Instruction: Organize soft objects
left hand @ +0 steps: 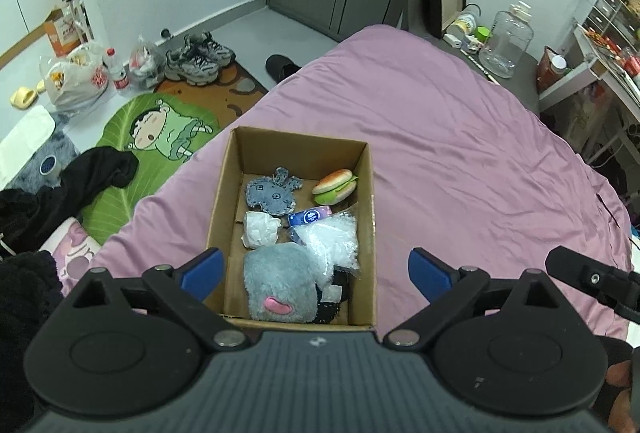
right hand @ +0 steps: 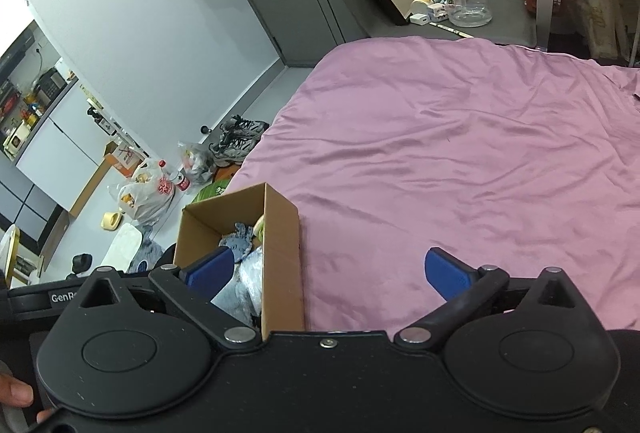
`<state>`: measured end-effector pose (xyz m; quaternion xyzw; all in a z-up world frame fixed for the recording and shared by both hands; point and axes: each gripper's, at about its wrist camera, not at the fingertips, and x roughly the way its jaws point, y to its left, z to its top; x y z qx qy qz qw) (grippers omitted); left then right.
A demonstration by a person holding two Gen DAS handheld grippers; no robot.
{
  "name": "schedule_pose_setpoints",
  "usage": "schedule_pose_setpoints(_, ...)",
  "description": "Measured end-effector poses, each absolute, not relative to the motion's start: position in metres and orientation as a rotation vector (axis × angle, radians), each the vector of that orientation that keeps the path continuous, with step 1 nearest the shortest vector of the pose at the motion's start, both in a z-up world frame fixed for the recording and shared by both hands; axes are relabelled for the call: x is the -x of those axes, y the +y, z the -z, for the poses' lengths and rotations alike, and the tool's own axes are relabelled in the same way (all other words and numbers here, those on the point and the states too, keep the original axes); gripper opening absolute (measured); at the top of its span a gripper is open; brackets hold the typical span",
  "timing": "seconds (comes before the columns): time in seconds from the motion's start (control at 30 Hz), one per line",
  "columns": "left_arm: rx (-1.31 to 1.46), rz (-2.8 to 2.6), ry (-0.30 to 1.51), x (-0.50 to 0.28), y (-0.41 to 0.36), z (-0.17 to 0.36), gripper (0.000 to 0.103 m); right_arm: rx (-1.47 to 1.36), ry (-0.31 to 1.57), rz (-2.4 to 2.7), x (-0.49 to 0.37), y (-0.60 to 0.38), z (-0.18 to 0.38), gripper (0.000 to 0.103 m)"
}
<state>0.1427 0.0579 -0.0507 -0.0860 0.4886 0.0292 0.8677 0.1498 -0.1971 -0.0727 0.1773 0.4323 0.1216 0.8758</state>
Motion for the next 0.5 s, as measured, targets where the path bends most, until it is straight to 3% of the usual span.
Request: schedule_pose_setpoints(0.5, 0.119, -0.035, 0.950, -0.098, 0.038, 0.027, 0.099, -0.356, 0.846, -0.262, -0.101, -0.227, 0.050, 0.103)
